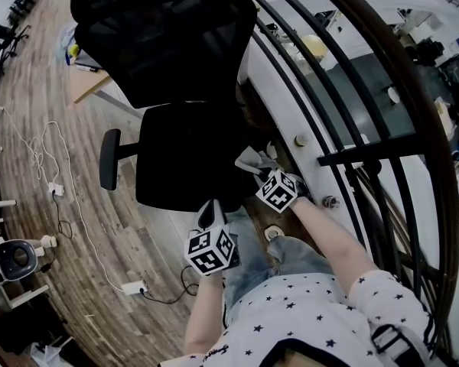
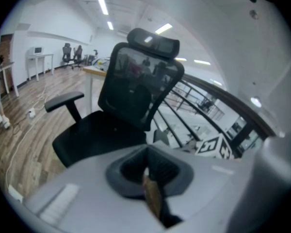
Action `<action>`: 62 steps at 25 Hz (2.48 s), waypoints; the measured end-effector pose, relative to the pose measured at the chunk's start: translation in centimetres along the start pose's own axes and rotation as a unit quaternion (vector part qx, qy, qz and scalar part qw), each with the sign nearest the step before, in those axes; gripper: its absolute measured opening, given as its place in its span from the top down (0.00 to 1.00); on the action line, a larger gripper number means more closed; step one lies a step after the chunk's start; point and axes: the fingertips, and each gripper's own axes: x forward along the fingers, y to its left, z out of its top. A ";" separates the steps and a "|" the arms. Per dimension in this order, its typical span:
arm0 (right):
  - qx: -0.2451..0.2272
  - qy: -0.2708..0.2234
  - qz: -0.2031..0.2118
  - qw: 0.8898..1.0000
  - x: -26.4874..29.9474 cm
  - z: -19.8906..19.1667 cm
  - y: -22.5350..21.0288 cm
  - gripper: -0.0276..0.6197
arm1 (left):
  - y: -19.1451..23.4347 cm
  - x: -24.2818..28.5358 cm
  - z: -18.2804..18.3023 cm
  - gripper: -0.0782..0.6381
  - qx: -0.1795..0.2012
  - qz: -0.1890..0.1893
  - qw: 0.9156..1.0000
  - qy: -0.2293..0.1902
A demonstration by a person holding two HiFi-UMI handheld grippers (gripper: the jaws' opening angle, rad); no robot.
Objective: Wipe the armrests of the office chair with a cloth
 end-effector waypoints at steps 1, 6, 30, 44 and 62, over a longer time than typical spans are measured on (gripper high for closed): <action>-0.003 0.001 0.003 1.000 0.0 -0.1 0.3 0.92 | 0.0 -0.1 -0.1 0.88 -0.001 0.000 1.000 0.000; -0.011 0.000 0.015 1.000 -0.4 -0.6 2.0 0.92 | -0.5 -0.6 -0.5 0.88 -0.005 0.000 1.000 -0.001; -0.053 0.014 0.064 0.996 -1.5 -2.2 7.1 0.92 | -1.1 -1.8 -1.4 0.88 -0.013 -0.002 1.000 -0.003; -0.064 0.020 0.075 0.995 -1.5 -2.2 7.4 0.92 | -1.0 -2.3 -1.2 0.88 -0.016 0.005 1.000 -0.013; -0.059 -0.100 0.080 0.990 -9.1 1.9 8.3 0.92 | -1.8 -6.6 -0.6 0.88 -0.046 0.053 0.994 -0.084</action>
